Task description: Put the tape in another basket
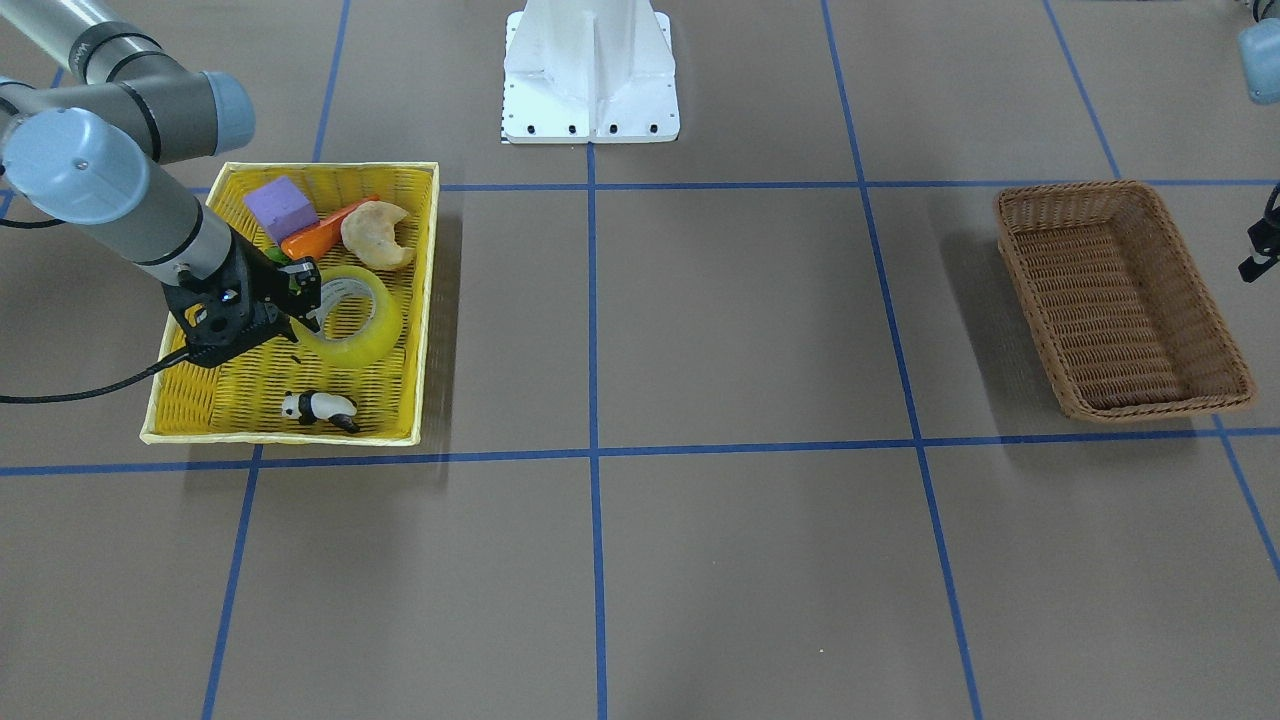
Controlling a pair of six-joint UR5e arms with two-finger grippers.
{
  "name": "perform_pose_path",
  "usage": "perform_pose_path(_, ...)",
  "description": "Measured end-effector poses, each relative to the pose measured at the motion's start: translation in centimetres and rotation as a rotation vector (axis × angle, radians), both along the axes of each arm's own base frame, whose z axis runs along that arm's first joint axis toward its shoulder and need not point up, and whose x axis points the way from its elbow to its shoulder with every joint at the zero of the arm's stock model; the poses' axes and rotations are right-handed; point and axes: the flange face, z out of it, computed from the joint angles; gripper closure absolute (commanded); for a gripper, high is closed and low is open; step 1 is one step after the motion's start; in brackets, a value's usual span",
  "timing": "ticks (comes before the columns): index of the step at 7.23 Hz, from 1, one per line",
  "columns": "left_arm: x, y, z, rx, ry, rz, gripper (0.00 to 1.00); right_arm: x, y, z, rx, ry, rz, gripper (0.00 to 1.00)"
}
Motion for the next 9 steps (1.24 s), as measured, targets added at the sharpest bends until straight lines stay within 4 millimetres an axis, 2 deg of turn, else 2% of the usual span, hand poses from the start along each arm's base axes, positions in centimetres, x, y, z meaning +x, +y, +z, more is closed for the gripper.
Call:
perform_pose_path(1, 0.1, -0.1, -0.3, -0.008, 0.008, -0.011, 0.02, 1.6, -0.7, -0.8, -0.064, -0.039, 0.022, 1.0)
perform_pose_path(2, 0.4, -0.4, -1.0, -0.019, 0.022, -0.026, 0.02, 2.4, -1.0, -2.2, -0.131, -0.08, 0.041, 1.0)
perform_pose_path(4, 2.6, -1.9, -3.8, -0.06, 0.082, -0.061, 0.02, 2.6, -1.0, -5.2, -0.214, -0.174, 0.072, 1.0)
perform_pose_path(6, 6.2, -2.8, -7.2, -0.103, 0.183, -0.107, 0.02, 2.1, -0.9, -8.5, -0.292, -0.247, 0.043, 1.0)
perform_pose_path(8, 11.1, -2.9, -10.5, -0.153, 0.281, -0.151, 0.02, 2.0, -0.3, -11.0, -0.343, -0.298, -0.041, 1.0)
perform_pose_path(9, 12.9, -2.9, -11.8, -0.173, 0.314, -0.162, 0.02, 2.0, 0.2, -12.0, -0.36, -0.325, -0.103, 1.0)
